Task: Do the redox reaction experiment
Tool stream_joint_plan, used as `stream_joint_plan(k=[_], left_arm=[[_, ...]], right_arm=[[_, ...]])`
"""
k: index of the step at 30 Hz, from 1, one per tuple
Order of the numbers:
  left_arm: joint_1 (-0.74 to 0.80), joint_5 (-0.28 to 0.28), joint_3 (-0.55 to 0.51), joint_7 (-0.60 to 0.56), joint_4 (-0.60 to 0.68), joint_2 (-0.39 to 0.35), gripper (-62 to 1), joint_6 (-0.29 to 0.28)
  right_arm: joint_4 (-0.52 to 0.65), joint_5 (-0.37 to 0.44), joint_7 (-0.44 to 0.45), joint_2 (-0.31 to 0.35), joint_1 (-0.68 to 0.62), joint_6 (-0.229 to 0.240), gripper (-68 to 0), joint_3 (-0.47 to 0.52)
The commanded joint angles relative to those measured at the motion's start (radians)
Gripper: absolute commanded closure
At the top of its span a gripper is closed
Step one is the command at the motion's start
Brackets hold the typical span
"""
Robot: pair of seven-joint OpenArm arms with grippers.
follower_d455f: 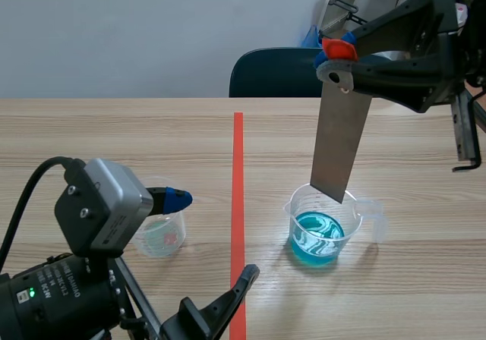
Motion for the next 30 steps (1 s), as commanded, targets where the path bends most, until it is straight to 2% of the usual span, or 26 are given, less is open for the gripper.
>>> stream_joint_plan(k=[1, 25, 30], left_arm=[[0.000, -0.006, 0.002, -0.015, 0.010, 0.006, -62.3, 0.002], [-0.008, -0.006, 0.003, -0.027, 0.010, 0.011, -61.8, 0.002], [-0.043, -0.007, 0.005, -0.014, 0.008, 0.031, -39.3, 0.002]], right_arm=[[0.011, 0.015, 0.016, 0.016, 0.017, 0.006, -0.7, 0.019], [0.011, 0.015, 0.015, 0.016, 0.017, 0.006, -0.7, 0.019], [0.011, 0.014, 0.015, 0.016, 0.017, 0.006, -0.7, 0.019]])
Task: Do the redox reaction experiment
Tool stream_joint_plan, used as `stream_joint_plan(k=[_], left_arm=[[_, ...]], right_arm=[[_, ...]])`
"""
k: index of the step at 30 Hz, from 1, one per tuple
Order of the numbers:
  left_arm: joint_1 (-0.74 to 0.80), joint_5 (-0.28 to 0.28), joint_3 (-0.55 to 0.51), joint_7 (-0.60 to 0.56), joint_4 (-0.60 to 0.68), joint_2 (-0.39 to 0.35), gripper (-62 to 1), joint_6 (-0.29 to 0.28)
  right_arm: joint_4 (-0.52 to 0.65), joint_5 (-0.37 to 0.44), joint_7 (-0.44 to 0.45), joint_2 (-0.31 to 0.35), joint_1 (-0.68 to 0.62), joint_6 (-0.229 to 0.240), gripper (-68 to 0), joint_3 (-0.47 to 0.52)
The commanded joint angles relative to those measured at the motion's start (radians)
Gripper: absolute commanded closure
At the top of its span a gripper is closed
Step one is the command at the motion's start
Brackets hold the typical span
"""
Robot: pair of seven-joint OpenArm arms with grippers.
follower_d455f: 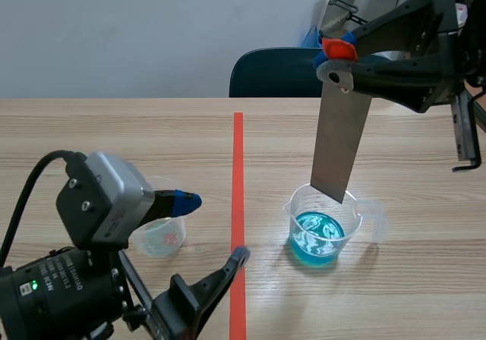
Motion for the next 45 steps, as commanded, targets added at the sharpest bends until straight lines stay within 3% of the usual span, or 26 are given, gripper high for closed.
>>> stream_joint_plan(k=[1, 8, 10, 21, 33, 45], left_arm=[[-0.026, -0.007, 0.008, -0.015, 0.009, 0.024, -35.3, 0.002], [-0.146, -0.014, 0.080, 0.014, -0.064, 0.076, -7.0, 0.002], [-0.190, -0.014, 0.112, 0.013, -0.116, 0.097, -2.4, 0.002], [-0.388, -0.060, 0.249, -0.033, -0.359, 0.226, -2.3, 0.003], [-0.471, -0.060, 0.266, -0.046, -0.466, 0.346, -2.3, 0.010], [-0.492, -0.059, 0.268, -0.047, -0.516, 0.364, -2.3, 0.011]], right_arm=[[0.012, 0.015, 0.015, 0.016, 0.017, 0.006, -0.7, 0.019], [0.012, 0.014, 0.015, 0.016, 0.017, 0.006, -0.7, 0.019], [0.012, 0.014, 0.015, 0.016, 0.017, 0.006, -0.7, 0.019], [0.012, 0.014, 0.015, 0.016, 0.017, 0.006, -0.7, 0.019], [0.012, 0.014, 0.015, 0.016, 0.017, 0.006, -0.7, 0.019], [0.012, 0.014, 0.015, 0.016, 0.017, 0.006, -0.7, 0.019]])
